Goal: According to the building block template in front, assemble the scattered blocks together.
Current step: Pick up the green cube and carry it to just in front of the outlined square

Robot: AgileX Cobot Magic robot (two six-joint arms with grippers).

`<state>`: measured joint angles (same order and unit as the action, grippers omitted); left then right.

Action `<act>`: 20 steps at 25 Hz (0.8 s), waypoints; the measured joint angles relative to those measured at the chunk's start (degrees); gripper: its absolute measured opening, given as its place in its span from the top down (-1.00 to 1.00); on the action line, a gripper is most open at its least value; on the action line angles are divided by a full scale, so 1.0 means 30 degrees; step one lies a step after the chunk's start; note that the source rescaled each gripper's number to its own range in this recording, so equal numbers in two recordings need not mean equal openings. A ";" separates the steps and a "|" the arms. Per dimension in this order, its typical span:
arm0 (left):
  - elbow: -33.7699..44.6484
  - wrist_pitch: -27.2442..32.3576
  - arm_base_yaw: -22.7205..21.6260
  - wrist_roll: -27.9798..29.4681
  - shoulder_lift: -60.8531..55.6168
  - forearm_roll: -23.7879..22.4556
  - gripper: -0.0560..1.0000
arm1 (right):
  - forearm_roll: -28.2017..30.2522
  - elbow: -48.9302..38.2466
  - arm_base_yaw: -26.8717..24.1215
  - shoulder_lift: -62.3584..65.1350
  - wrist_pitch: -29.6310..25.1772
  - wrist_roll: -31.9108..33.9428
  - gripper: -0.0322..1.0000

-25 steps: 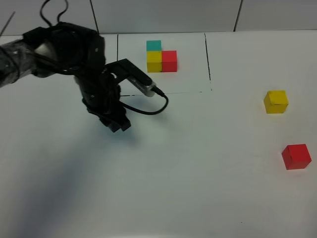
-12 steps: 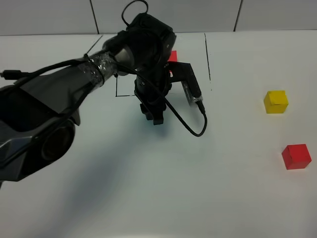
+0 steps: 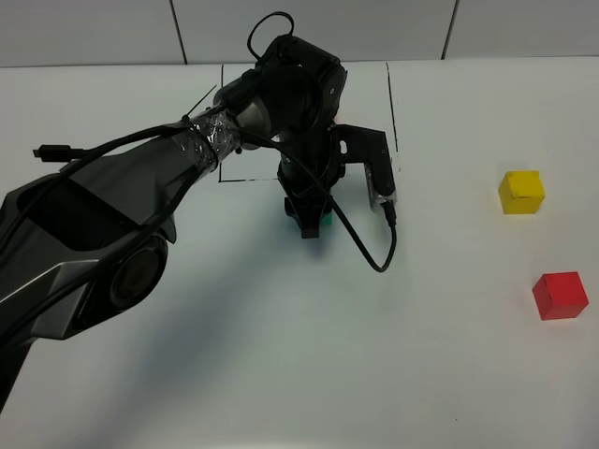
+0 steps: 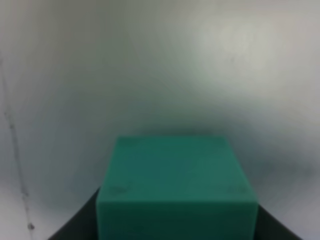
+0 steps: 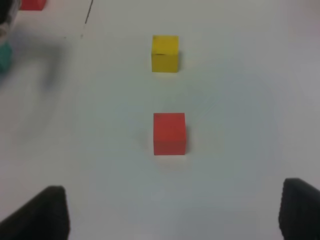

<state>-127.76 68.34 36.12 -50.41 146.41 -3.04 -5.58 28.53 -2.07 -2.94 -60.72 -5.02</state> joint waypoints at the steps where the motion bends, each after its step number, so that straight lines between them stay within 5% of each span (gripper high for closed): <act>1: 0.0000 0.0000 0.0000 -0.0117 0.0038 0.0000 0.89 | 0.0000 0.0000 0.0000 0.0000 0.0000 0.0000 -0.46; 13: -0.0153 -0.0079 0.0000 -0.0416 0.0422 0.0000 0.89 | 0.0000 0.0000 0.0000 0.0000 0.0000 0.0000 -0.46; 20: -0.0153 -0.0119 0.0000 -0.2496 0.0422 0.0110 0.89 | 0.0000 0.0000 0.0000 0.0000 0.0000 0.0000 -0.46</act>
<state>-128.22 67.98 36.12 -57.89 147.68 -2.71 -5.58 28.53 -2.07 -2.94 -60.72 -5.02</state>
